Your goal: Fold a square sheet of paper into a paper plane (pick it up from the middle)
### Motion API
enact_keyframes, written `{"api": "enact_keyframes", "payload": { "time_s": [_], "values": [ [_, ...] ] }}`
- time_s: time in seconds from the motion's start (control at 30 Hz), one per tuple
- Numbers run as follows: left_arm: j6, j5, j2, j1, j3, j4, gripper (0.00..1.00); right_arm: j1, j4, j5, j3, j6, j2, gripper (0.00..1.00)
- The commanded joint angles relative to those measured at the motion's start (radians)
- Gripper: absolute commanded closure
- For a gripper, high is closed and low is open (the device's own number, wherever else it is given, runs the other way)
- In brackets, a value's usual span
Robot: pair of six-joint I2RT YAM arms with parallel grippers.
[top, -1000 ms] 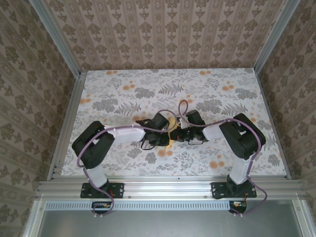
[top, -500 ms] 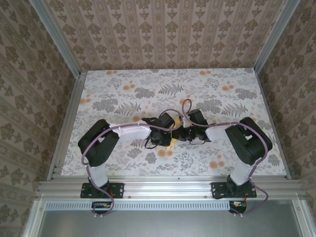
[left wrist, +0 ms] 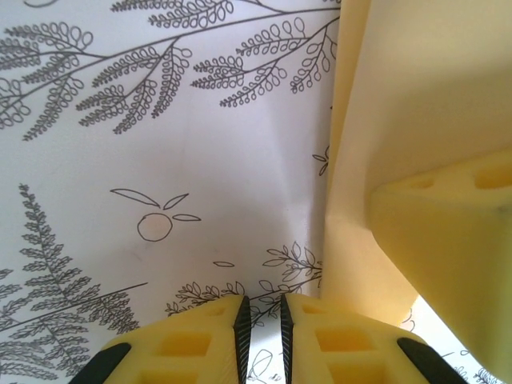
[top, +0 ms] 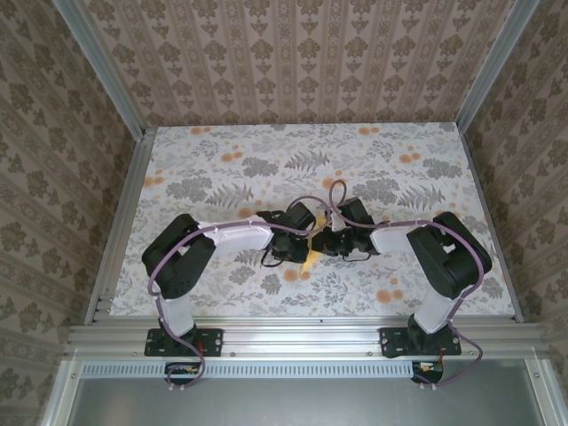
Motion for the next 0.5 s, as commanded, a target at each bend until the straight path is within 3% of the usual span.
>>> {"api": "enact_keyframes", "payload": {
  "time_s": [0.0,0.2,0.47],
  "values": [
    [0.005,0.043,0.062,-0.023,-0.004,-0.026,0.78,0.007,-0.075,0.030,0.014,-0.016,-0.041,0.87],
    [-0.030,0.050,0.013,-0.005,-0.027,0.015,0.77,0.008,-0.088,0.051,0.006,-0.039,-0.030,0.95],
    [-0.127,0.111,-0.177,0.043,-0.206,0.235,0.67,0.009,0.005,0.014,0.036,-0.015,0.006,0.97]
  ]
}}
